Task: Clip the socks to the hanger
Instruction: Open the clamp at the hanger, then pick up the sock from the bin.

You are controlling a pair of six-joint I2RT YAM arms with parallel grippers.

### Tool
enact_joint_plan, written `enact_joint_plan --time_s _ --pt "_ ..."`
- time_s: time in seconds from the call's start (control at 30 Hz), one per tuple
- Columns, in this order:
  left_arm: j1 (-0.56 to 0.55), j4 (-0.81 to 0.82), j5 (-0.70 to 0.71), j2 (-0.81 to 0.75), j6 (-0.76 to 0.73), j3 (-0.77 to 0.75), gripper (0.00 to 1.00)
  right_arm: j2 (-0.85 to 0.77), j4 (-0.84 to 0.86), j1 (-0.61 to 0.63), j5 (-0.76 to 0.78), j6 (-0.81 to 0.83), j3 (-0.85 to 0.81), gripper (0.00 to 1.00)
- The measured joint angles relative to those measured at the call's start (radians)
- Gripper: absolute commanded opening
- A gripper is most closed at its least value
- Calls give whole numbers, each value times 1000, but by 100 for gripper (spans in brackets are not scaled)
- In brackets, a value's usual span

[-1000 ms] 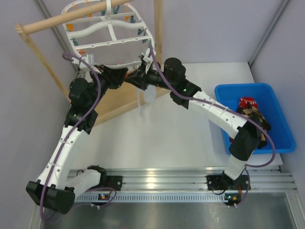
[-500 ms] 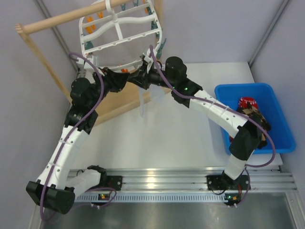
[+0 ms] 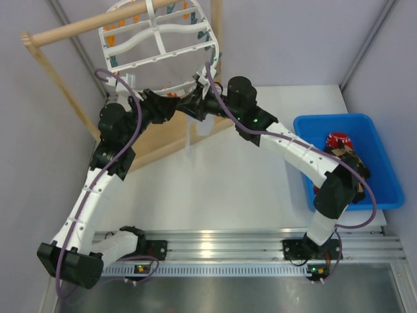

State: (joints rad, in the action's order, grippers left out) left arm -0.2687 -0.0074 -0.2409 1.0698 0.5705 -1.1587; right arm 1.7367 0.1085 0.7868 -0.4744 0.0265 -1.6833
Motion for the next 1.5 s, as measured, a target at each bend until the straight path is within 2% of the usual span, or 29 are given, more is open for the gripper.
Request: enact_joint_plan --time_s 0.17,0.3,0.33,0.37,0.43,0.47,0.53,0.57,0.6,0.67,0.7,0.77,0.8,0.93,1.1,1.27,1.37,1.5 --pt "0 9 10 2 18 -1 50 0 0 0 -4 0 0 0" --pt "0 17 11 2 28 -1 45 0 0 0 -7 0 1 0" --pt "-1 18 11 2 29 -1 42 0 0 0 -7 0 1 0" --pt "-2 20 11 2 31 -1 33 0 0 0 -7 0 1 0" --pt "-3 23 15 3 29 -1 24 0 0 0 -6 0 1 0" --pt "-3 23 19 3 29 -1 12 0 0 0 -6 -1 1 0" --pt "0 23 29 4 25 -1 1 0 -1 -2 -5 -4 1 1" --pt "1 23 31 4 21 -1 0 0 -2 -3 -5 -4 1 7" --pt "1 23 34 4 21 -1 0 0 -4 -4 -5 -4 1 22" --pt "1 23 39 6 26 -1 0 -2 -5 -5 -8 -3 2 38" --pt "1 24 45 8 31 -1 0 -5 -10 -5 -16 -2 8 50" --pt "2 24 49 9 38 -1 0 -23 -29 -10 -29 4 34 62" --pt "2 24 49 9 42 -1 0 -34 -42 -11 -37 2 44 77" --pt "2 27 49 10 53 -1 0 -97 -85 -59 -81 -8 105 92" --pt "2 31 48 13 59 0 0 -222 -150 -212 -133 -20 190 94" --pt "2 36 48 16 54 3 0 -333 -304 -418 -200 67 223 84" --pt "2 38 47 20 51 3 0 -394 -398 -612 -253 138 285 72" --pt "3 41 47 19 51 6 0 -406 -560 -896 -285 257 323 67"
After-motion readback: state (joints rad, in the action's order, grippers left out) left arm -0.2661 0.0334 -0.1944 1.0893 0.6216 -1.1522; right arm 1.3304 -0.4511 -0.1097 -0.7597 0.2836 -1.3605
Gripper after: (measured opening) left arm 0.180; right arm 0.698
